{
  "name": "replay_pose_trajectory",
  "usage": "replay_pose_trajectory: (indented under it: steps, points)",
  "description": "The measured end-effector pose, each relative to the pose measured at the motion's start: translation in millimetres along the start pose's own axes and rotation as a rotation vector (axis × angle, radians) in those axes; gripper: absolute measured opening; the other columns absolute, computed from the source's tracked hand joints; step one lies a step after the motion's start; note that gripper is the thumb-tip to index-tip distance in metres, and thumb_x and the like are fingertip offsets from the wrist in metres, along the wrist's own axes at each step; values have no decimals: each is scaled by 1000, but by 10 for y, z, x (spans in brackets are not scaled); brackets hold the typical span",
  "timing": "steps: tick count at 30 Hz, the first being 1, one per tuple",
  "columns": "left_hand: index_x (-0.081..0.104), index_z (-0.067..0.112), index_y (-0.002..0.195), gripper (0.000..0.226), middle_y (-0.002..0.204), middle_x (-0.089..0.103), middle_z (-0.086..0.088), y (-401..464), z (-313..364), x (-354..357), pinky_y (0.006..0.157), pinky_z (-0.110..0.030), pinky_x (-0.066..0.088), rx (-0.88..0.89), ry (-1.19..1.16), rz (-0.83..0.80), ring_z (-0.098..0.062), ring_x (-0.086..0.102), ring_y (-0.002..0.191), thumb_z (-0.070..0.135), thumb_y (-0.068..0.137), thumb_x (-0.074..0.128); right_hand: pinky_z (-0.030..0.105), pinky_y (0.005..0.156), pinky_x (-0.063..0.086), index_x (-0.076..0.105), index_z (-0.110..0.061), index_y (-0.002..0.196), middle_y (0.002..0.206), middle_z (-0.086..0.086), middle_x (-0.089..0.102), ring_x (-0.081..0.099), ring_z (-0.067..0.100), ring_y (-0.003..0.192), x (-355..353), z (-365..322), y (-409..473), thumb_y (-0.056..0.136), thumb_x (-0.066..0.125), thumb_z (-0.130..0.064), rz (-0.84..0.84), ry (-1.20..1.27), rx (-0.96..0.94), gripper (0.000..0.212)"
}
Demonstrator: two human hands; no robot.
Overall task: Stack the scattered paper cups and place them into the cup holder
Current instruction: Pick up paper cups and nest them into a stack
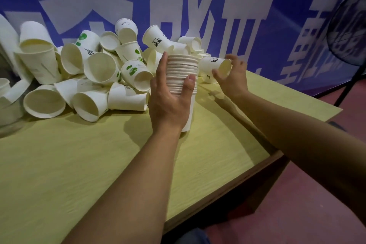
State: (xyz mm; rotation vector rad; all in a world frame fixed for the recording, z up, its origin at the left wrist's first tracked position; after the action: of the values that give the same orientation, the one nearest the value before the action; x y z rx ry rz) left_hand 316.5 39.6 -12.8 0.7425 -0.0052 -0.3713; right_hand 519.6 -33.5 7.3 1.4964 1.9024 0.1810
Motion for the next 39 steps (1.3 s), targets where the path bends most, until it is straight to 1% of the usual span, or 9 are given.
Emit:
replay_pose_trajectory:
  steps: [4, 8, 11, 15, 19, 23, 28, 33, 39]
  points:
    - [22, 50, 149, 74, 143, 49, 3, -30, 30, 1, 84, -31, 55, 24, -73, -77, -13, 59, 111, 71, 84, 50, 41, 100, 53, 39, -25, 140, 138, 3, 39, 53, 22, 119, -303, -124, -48, 93, 66, -38, 36, 126, -66, 56]
    - [17, 59, 146, 76, 135, 45, 15, -67, 56, -10, 96, -40, 54, 41, -94, -170, -2, 54, 111, 79, 80, 47, 33, 85, 60, 36, -22, 141, 136, 9, 43, 58, 21, 112, -618, -426, -110, 100, 51, -41, 34, 304, -176, 48]
    - [16, 61, 145, 78, 130, 42, 20, -104, 89, -31, 97, -39, 52, 51, -95, -187, 3, 51, 108, 85, 76, 45, 32, 78, 61, 37, -21, 140, 135, 10, 43, 57, 21, 111, -790, -687, -194, 101, 43, -43, -32, 363, -266, 45]
    - [17, 61, 146, 81, 131, 44, 19, -129, 93, -65, 96, -35, 50, 41, -111, -179, 5, 52, 109, 91, 74, 41, 40, 87, 59, 44, -29, 134, 135, 6, 45, 56, 20, 112, -880, -957, -363, 99, 39, -48, -152, 269, -308, 40]
    - [17, 53, 150, 81, 135, 45, 11, -188, 184, -34, 88, -27, 42, 48, -56, -213, 9, 47, 102, 83, 78, 42, 39, 94, 52, 49, -27, 136, 141, 6, 44, 49, 22, 121, -845, -1173, -541, 103, 40, -45, -338, 74, -342, 39]
    - [13, 42, 155, 88, 149, 40, 0, -184, 240, -126, 86, -18, 38, 63, 1, -268, 3, 39, 117, 71, 80, 48, 30, 82, 50, 54, -28, 135, 142, 3, 43, 46, 21, 121, -638, -1315, -750, 102, 44, -45, -515, -112, -369, 39]
    - [-7, 59, 146, 105, 159, 31, 1, -122, 198, -689, 92, -30, 42, 74, 116, -297, -15, 44, 133, 47, 82, 75, 35, 93, 52, 57, -32, 133, 138, -2, 46, 45, 11, 119, -325, -1555, -1041, 96, 50, -56, -529, -116, -502, 45]
    - [13, 64, 144, 94, 153, 38, 12, -70, 83, -1462, 92, -32, 49, 71, 129, -247, -8, 49, 125, 40, 81, 78, 35, 95, 52, 56, -29, 133, 134, -2, 49, 49, 13, 119, 97, -1992, -1299, 95, 54, -54, -603, 15, -551, 45]
    - [22, 63, 137, 77, 124, 51, 21, 33, -13, -2430, 87, -39, 55, -35, 278, -134, -9, 59, 107, 47, 81, 73, 23, 85, 50, 47, -26, 142, 142, 0, 45, 52, 13, 118, 772, -2436, -1634, 98, 48, -51, -701, 319, -498, 50]
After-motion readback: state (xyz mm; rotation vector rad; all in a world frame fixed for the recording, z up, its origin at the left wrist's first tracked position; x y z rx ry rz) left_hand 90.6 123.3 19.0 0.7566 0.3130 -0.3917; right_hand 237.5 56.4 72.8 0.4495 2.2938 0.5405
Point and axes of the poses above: each hand's wrist, its own y-axis towards the middle knuckle, its own x-axis out of the palm, z = x × y, the point moved 1 cm from there along y, towards the middle knuckle
